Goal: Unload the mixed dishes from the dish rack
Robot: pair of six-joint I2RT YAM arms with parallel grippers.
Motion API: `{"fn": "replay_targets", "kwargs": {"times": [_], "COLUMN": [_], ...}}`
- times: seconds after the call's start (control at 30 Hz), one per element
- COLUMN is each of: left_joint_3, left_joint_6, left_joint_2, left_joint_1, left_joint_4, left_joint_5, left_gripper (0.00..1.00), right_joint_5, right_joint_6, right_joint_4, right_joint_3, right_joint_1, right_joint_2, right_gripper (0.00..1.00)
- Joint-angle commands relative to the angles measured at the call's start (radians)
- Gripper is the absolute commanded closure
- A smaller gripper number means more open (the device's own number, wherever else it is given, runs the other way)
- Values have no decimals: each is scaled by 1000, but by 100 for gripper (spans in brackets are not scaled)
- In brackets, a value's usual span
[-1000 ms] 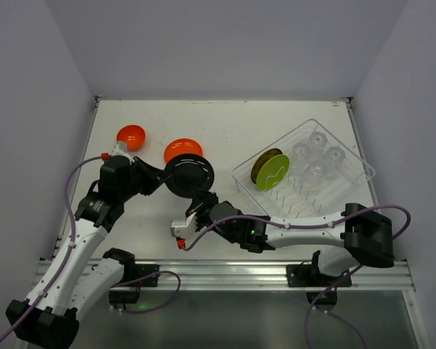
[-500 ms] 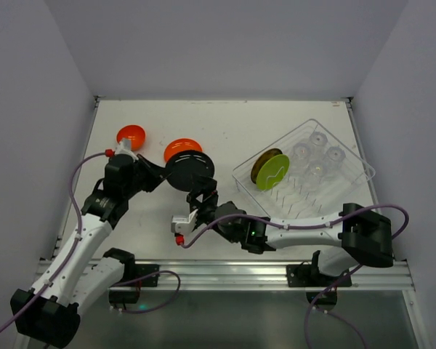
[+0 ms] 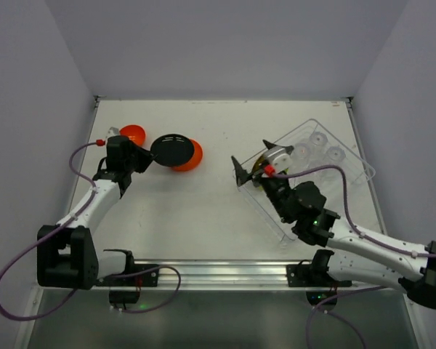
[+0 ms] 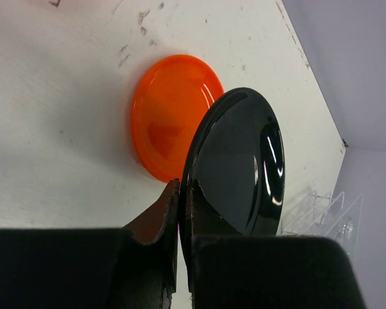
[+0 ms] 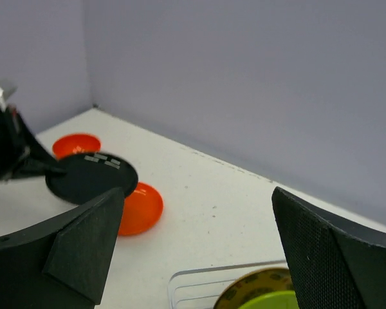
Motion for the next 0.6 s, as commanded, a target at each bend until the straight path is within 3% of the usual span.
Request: {"fn": "replay_targets", "kwargs": {"times": [0.0,0.1,0.23,0.4,0.57], "left_joint_3": [68,140,174,282,310], "left_joint_6": [76,130,174,196,214], "left_joint_2": [117,220,321,498,548], "left_joint_1": [7,7,4,1,-16], "left_joint_4": [257,240,289,175,141], "left_joint_5": [6,-17,4,38,24], "left_gripper": [100,100,100,100,100], "right_joint_5": [30,87,172,226,220], "right_joint_6": [495,517,604,581,577], "right_joint_4": [-170,-208,-397,-258,-294], "right_joint_3": [1,-40,-11,-134,-110], "right_joint_1": [-127,-163,-161,-163,-163], "right_joint_2": [-128,-251,-389,-528,-502], "right_gripper": [1,1,1,1,1]}}
